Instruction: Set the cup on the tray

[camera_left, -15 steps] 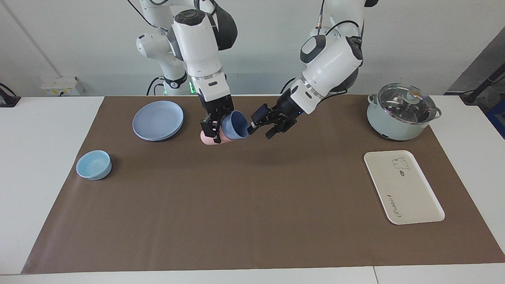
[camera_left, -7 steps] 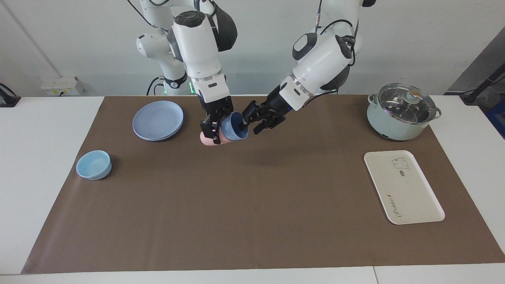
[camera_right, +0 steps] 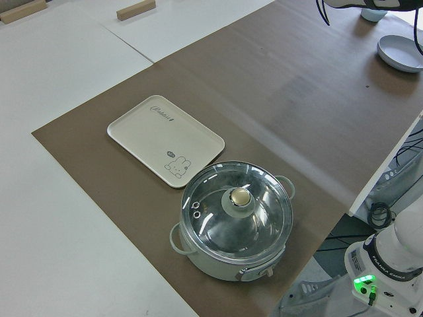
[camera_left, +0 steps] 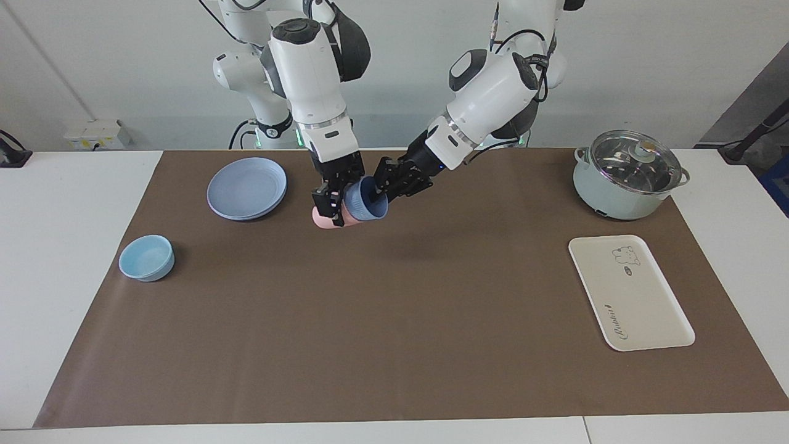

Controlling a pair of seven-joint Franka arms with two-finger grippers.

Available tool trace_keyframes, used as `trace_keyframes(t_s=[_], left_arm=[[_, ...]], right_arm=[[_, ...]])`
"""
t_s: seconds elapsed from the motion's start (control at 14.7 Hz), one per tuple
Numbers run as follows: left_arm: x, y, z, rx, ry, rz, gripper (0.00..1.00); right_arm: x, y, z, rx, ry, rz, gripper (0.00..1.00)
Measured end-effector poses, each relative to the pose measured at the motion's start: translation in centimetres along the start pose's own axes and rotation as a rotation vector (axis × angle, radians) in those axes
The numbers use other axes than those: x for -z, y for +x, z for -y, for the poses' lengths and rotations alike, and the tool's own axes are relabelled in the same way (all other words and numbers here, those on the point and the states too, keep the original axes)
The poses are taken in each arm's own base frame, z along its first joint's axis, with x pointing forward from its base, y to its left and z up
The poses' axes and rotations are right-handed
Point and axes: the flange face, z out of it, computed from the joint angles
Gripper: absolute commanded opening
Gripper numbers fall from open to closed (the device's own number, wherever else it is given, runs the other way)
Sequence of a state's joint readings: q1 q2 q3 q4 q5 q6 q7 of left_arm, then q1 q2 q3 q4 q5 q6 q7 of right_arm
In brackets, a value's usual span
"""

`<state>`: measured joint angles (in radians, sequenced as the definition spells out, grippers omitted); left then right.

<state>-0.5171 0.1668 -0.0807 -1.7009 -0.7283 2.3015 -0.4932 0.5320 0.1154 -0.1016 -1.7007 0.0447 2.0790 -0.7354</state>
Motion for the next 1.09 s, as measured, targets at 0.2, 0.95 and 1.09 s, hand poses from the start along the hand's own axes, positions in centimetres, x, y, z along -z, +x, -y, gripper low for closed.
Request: trace_keyframes(t_s=[0.2,0.95,1.09], left_arm=[[0.0,0.0,0.0,0.001,0.000,-0.001,0.00],[10.2,7.8,4.3,-0.053,0.193,-0.118,0.00],[12.9,10.5,7.2,-0.070,0.261,-0.177,0.00]], right_arm=[[0.0,0.0,0.0,0.000,0.000,0.000,0.00],[-0.5,0.1,-0.5,-0.005,-0.011,-0.007,0.00],[-0.3,-0.3,-1.1,-0.015,-0.017,-0.010,0.00]])
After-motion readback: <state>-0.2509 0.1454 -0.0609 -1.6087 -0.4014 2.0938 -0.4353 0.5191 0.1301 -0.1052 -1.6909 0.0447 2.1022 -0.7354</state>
